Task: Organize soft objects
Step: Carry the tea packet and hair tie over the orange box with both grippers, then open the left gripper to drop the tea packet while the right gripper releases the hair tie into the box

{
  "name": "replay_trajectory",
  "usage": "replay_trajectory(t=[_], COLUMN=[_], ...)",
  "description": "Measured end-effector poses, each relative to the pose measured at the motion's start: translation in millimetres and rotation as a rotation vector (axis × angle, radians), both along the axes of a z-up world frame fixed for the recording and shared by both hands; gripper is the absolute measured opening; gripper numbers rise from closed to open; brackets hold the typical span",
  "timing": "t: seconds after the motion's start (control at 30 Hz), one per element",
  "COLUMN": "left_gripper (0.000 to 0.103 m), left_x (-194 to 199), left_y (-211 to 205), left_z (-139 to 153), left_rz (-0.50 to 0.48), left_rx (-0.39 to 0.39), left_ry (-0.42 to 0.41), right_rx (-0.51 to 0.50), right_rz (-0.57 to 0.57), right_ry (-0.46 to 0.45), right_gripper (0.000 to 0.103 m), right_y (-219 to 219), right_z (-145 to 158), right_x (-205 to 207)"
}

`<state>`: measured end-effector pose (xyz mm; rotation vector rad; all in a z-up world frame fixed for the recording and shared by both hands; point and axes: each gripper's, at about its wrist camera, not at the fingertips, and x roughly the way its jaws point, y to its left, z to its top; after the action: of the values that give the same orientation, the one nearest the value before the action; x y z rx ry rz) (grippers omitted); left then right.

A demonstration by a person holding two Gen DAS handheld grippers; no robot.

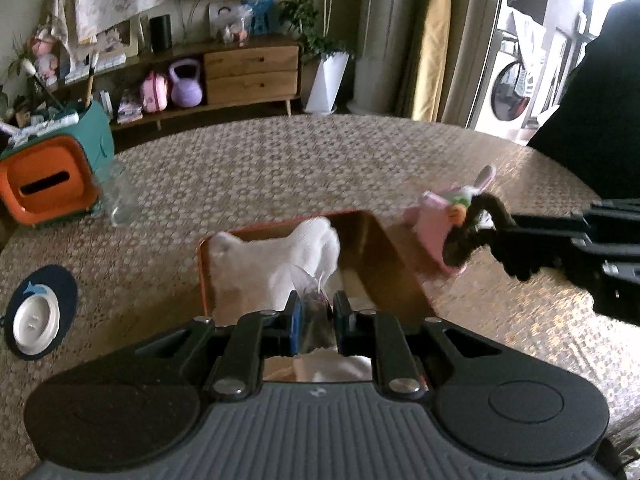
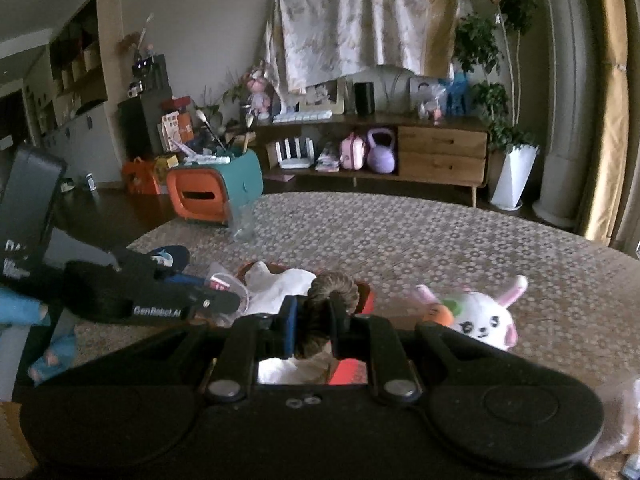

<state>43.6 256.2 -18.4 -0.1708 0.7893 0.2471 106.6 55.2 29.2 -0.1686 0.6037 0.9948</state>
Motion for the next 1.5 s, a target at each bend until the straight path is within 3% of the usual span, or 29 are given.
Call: replay_trajectory(t=[0.47, 0.83, 1.27, 1.5], left_gripper=[0.016, 0.016, 0.016, 0.016], left_x=[11, 21, 25, 24], left_y=[12, 12, 4, 3], left_z=[-44, -62, -67, -67], left_rz=[-0.043, -0.069, -0.08, -0.078], left_rx=[-0.019, -0.049, -0.007, -0.004], left_ry=[0.115, 0.173, 0.19, 0.189], right_rx=[-0.155, -0.265, -0.3, -0.286], right_rz=[0.027, 0.041, 0.065, 0.084], right_ry=[0.014, 0.023, 0.051, 0.071], right_gripper=[0.015, 0.016, 0.025, 0.034], right_y=[67, 89, 95, 89], right_z=[-45, -78, -91, -90], right_x=[24, 35, 34, 32])
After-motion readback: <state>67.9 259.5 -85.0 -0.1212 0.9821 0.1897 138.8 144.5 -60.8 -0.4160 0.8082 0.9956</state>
